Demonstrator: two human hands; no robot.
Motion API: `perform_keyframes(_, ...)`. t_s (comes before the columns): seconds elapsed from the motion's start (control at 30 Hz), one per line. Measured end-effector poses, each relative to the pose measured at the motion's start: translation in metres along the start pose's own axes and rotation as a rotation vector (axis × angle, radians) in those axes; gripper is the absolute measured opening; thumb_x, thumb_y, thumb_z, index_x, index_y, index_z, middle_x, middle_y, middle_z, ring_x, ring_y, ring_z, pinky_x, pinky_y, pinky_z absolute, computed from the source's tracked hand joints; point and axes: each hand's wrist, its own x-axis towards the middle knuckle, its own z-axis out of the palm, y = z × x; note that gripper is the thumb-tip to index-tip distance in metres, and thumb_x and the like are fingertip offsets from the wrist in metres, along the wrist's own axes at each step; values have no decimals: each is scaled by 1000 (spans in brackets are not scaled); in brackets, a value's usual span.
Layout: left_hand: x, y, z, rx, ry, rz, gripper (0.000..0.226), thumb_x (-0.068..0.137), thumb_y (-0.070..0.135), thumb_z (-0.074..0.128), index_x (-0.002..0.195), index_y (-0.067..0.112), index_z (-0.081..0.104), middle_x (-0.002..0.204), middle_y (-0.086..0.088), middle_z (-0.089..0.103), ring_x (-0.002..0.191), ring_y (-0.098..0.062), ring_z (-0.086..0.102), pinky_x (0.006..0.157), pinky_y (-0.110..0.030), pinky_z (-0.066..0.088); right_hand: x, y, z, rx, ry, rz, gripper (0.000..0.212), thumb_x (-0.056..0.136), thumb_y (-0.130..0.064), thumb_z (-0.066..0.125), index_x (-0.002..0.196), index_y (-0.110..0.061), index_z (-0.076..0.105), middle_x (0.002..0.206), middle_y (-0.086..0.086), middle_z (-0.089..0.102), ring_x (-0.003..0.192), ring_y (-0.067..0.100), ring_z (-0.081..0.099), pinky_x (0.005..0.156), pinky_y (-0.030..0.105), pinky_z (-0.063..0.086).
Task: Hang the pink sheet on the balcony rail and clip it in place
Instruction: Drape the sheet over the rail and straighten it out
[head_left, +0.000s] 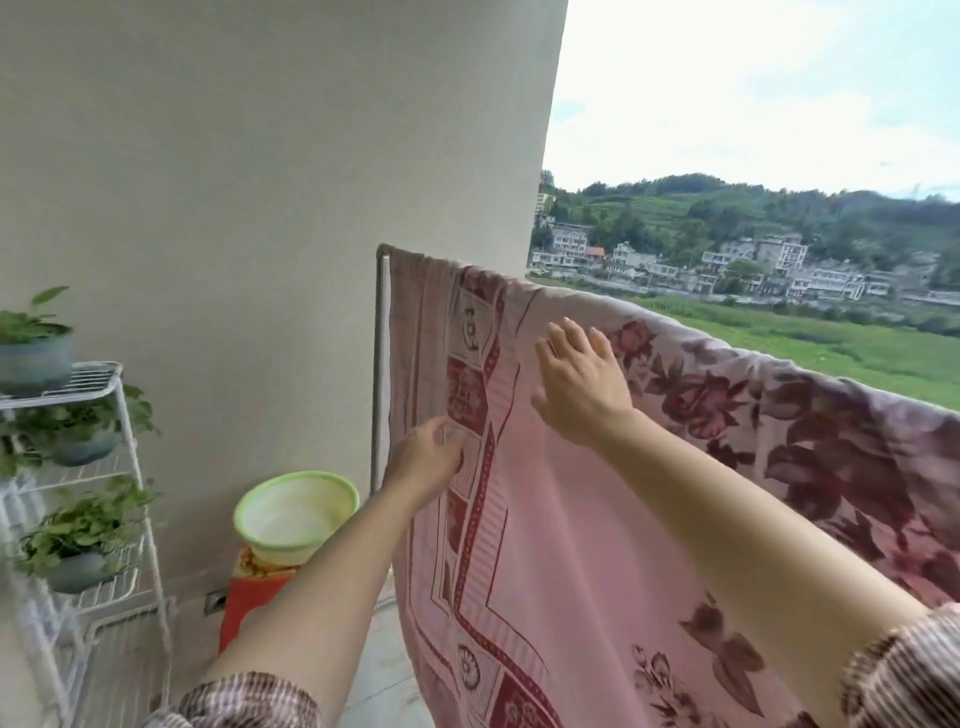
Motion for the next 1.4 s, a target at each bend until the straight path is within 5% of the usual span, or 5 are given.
perform_keyframes(0.5, 227, 103, 9, 100, 153, 698, 56, 97, 54, 33, 146, 26, 35, 158, 5, 20, 147, -16, 10, 118, -42, 9, 187, 104, -13, 515, -562, 440, 30, 102, -12, 38, 122, -5, 60, 114, 14, 65, 92, 26, 62, 77, 37, 54)
perform_keyframes(0.8, 248, 182, 19, 89, -722, 895, 35, 91, 39, 59, 64, 19, 70, 63, 8, 67, 53, 2, 53, 55, -18, 42, 123, 164, -6, 977, -1228, 622, 38, 101, -14, 29, 126, -6, 57, 129, 16, 60, 119, 30, 58, 109, 47, 39)
perform_keyframes(1.03, 263, 176, 19, -289, -816, 902, 26, 73, 36, 72, 80, 12, 79, 75, -7, 74, 65, -13, 62, 60, -19, 48, 116, 155, -17, 948, -915, 673, 27, 94, 6, 40, 95, 1, 67, 80, 3, 72, 72, 11, 68, 72, 25, 57)
perform_keyframes(1.23, 270, 180, 22, -281, -797, 867, 67, 57, 47, 84, 115, 28, 56, 127, 13, 54, 113, -8, 55, 97, -29, 42, 117, 146, -58, 1051, -136, 677, 28, 98, -19, 47, 80, -12, 68, 75, -3, 69, 72, 11, 63, 80, 29, 51)
perform_keyframes(1.4, 266, 181, 26, -335, -1021, 976, 32, 74, 12, 78, 100, 29, 72, 89, 3, 74, 78, -6, 68, 67, -22, 53, 113, 119, -68, 1173, -395, 550, 18, 92, -15, 53, 91, -8, 70, 80, 1, 70, 68, 11, 64, 64, 21, 55)
